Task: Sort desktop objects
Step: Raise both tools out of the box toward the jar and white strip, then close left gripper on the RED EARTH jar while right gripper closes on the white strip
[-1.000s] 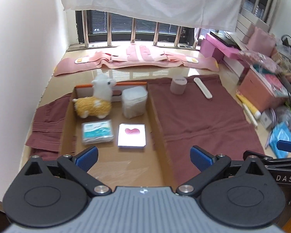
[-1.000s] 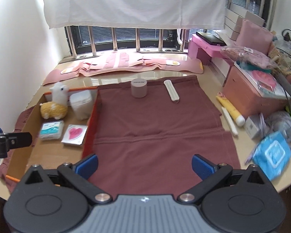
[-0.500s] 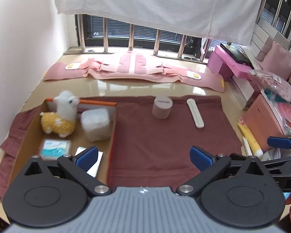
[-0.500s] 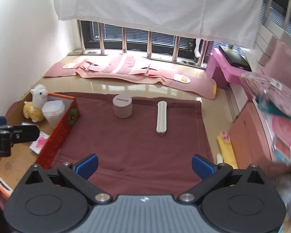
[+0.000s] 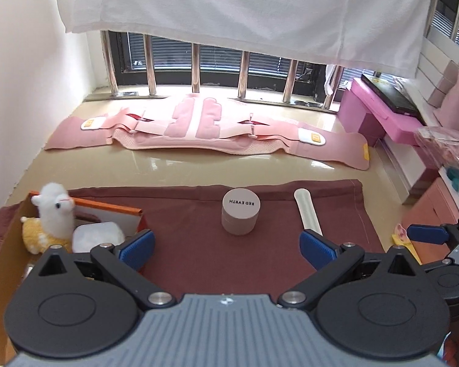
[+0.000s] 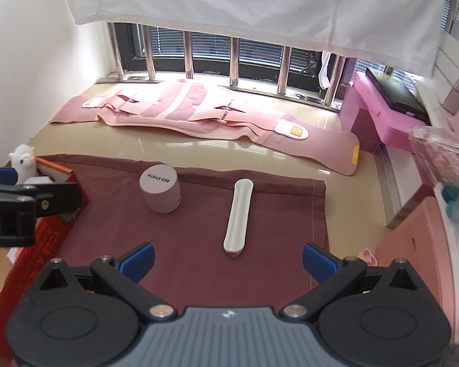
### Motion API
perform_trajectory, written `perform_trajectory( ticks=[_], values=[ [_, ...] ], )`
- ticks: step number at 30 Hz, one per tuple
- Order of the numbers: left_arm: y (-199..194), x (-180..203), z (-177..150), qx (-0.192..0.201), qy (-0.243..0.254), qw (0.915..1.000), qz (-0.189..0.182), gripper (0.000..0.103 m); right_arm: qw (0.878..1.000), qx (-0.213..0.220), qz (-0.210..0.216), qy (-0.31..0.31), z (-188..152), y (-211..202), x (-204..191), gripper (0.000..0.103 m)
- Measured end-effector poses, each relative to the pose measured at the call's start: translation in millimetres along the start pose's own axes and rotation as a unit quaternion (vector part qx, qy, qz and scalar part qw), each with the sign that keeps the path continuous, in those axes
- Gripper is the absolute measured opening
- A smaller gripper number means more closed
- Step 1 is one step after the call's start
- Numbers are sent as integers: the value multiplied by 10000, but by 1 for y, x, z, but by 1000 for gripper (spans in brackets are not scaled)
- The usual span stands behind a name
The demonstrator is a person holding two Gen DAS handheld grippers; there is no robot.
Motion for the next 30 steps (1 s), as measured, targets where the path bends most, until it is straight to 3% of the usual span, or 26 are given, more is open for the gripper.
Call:
perform_trajectory(
  ticks=[23,30],
  values=[
    [119,12,16,-188,384,9991,55,103,9999,-67,-142,-36,15,108,8,103],
    [155,12,9,-308,370,9988,76,103,9999,-68,-149,-18,10,134,12,95]
  ],
)
Point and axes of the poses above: each gripper's, at about its wrist camera, not at the fingertips, and y roughly the way its jaws point, x to its right, z to its top, the point moved 3 cm from there along y, roughly the way its jaws point, and after that the axes turned 1 degree about x, right-handed, at the moved point
